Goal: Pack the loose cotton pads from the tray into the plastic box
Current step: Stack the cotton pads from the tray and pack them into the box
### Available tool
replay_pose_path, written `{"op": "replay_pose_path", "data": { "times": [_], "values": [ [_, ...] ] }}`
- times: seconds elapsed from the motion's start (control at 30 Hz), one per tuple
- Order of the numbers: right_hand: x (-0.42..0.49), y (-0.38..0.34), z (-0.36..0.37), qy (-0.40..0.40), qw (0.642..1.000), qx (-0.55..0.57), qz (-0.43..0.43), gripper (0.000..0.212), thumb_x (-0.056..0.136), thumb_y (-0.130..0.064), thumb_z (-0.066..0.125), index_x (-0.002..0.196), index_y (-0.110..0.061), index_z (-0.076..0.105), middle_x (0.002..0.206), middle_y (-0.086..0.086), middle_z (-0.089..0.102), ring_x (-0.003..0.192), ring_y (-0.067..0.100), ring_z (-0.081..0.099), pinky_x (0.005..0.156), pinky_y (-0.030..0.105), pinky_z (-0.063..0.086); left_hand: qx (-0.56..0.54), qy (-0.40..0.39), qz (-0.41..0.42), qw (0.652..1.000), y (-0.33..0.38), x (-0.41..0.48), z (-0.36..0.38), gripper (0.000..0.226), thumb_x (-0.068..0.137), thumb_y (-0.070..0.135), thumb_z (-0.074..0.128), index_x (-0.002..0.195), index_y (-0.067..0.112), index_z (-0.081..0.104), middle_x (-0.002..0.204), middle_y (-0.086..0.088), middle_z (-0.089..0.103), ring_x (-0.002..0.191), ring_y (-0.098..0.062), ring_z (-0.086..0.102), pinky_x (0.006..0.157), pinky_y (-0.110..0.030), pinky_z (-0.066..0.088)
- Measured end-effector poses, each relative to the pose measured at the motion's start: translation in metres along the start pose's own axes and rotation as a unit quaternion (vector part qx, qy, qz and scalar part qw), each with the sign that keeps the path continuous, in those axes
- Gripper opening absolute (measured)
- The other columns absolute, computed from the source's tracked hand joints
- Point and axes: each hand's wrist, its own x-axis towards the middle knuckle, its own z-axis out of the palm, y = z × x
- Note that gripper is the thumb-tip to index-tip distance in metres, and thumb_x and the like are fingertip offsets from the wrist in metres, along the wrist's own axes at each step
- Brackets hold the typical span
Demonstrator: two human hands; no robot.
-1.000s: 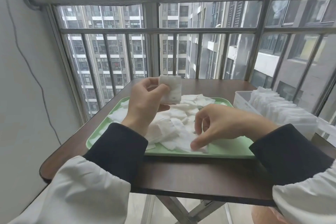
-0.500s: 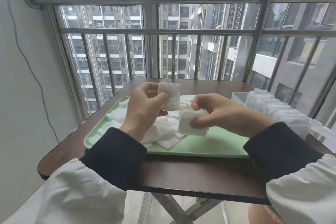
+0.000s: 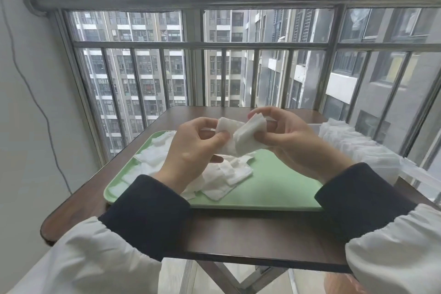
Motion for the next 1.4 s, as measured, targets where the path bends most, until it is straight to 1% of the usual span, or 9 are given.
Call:
{"op": "replay_pose_path", "data": {
  "times": [0.17, 0.3, 0.53, 0.77, 0.87, 1.0, 1.1, 1.23, 1.4],
  "values": [
    [0.000, -0.001, 0.001, 0.041, 0.996, -0.079, -0.024, 0.059, 0.072, -0.007, 0.081, 0.123, -0.010, 0.051, 0.108, 0.025, 0.069, 0.099, 0.040, 0.069, 0.087, 0.044, 0.059, 0.007, -0.012, 0.013, 1.000, 0.002, 0.000, 0.002, 0.009, 0.094, 0.026, 0.070, 0.100, 0.019, 0.072, 0.082, 0.000, 0.079, 0.072, -0.016, 0.076, 0.051, -0.025, 0.055],
    [0.000, -0.002, 0.001, 0.069, 0.990, -0.122, -0.027, 0.057, 0.071, -0.003, 0.086, 0.116, -0.014, 0.053, 0.097, 0.018, 0.071, 0.085, 0.030, 0.073, 0.062, 0.022, 0.054, 0.004, -0.025, 0.022, 0.999, 0.005, -0.002, 0.004, 0.015, 0.095, 0.034, 0.067, 0.098, 0.021, 0.074, 0.078, -0.001, 0.078, 0.067, -0.015, 0.074, 0.050, -0.025, 0.056],
    [-0.001, -0.002, 0.002, 0.073, 0.977, -0.197, -0.032, 0.062, 0.064, -0.002, 0.091, 0.113, -0.012, 0.053, 0.086, 0.011, 0.070, 0.078, 0.033, 0.073, 0.070, 0.038, 0.063, 0.015, -0.042, 0.048, 0.998, 0.006, -0.006, 0.005, 0.019, 0.097, 0.024, 0.067, 0.088, 0.036, 0.078, 0.080, 0.004, 0.078, 0.071, -0.012, 0.074, 0.051, -0.025, 0.056],
    [0.001, 0.000, 0.003, 0.089, 0.967, -0.235, -0.046, 0.059, 0.063, -0.010, 0.093, 0.108, -0.010, 0.055, 0.081, 0.009, 0.068, 0.077, 0.033, 0.073, 0.070, 0.039, 0.060, -0.006, -0.051, 0.034, 0.998, 0.009, -0.004, 0.008, 0.029, 0.091, 0.045, 0.064, 0.088, 0.022, 0.081, 0.083, -0.006, 0.077, 0.074, -0.021, 0.074, 0.051, -0.028, 0.056],
    [0.002, 0.002, 0.005, 0.125, 0.958, -0.248, -0.072, 0.052, 0.068, -0.027, 0.089, 0.103, -0.006, 0.056, 0.076, 0.012, 0.068, 0.063, 0.026, 0.069, 0.059, 0.032, 0.057, 0.029, -0.065, 0.055, 0.996, 0.008, -0.005, 0.008, 0.010, 0.087, 0.029, 0.079, 0.097, 0.028, 0.077, 0.087, 0.006, 0.078, 0.077, -0.014, 0.075, 0.052, -0.025, 0.056],
    [0.008, 0.009, 0.002, 0.158, 0.932, -0.320, -0.054, 0.015, 0.094, -0.025, 0.067, 0.093, -0.012, 0.062, 0.072, 0.001, 0.069, 0.054, 0.011, 0.062, 0.053, 0.018, 0.044, 0.006, 0.041, 0.041, 0.998, 0.004, 0.002, 0.001, 0.015, 0.089, 0.014, 0.072, 0.102, 0.021, 0.073, 0.088, 0.008, 0.077, 0.079, -0.009, 0.072, 0.051, -0.022, 0.053],
    [0.009, 0.018, 0.003, 0.075, 0.894, -0.441, -0.013, 0.003, 0.091, -0.027, 0.070, 0.090, -0.024, 0.071, 0.083, -0.009, 0.071, 0.062, 0.001, 0.060, 0.061, 0.016, 0.043, -0.046, 0.109, 0.002, 0.993, 0.003, 0.005, -0.005, 0.019, 0.090, 0.017, 0.068, 0.109, 0.019, 0.070, 0.101, 0.001, 0.073, 0.090, -0.015, 0.070, 0.053, -0.020, 0.052],
    [0.012, 0.021, 0.014, 0.032, 0.880, -0.473, 0.013, 0.011, 0.082, -0.038, 0.079, 0.085, -0.030, 0.073, 0.082, -0.012, 0.072, 0.068, -0.005, 0.061, 0.059, 0.006, 0.042, -0.076, 0.141, -0.022, 0.987, 0.002, 0.006, -0.005, 0.019, 0.092, 0.019, 0.067, 0.111, 0.018, 0.066, 0.110, -0.003, 0.069, 0.095, -0.018, 0.069, 0.051, -0.017, 0.051],
    [0.018, 0.022, 0.026, 0.039, 0.860, -0.503, 0.076, 0.033, 0.070, -0.054, 0.083, 0.083, -0.028, 0.068, 0.076, -0.013, 0.068, 0.071, -0.002, 0.063, 0.057, 0.018, 0.042, -0.087, 0.157, -0.023, 0.983, 0.003, 0.007, -0.006, 0.009, 0.093, 0.018, 0.066, 0.099, 0.024, 0.064, 0.108, -0.004, 0.068, 0.093, -0.018, 0.068, 0.050, -0.017, 0.051]
  ]
}}
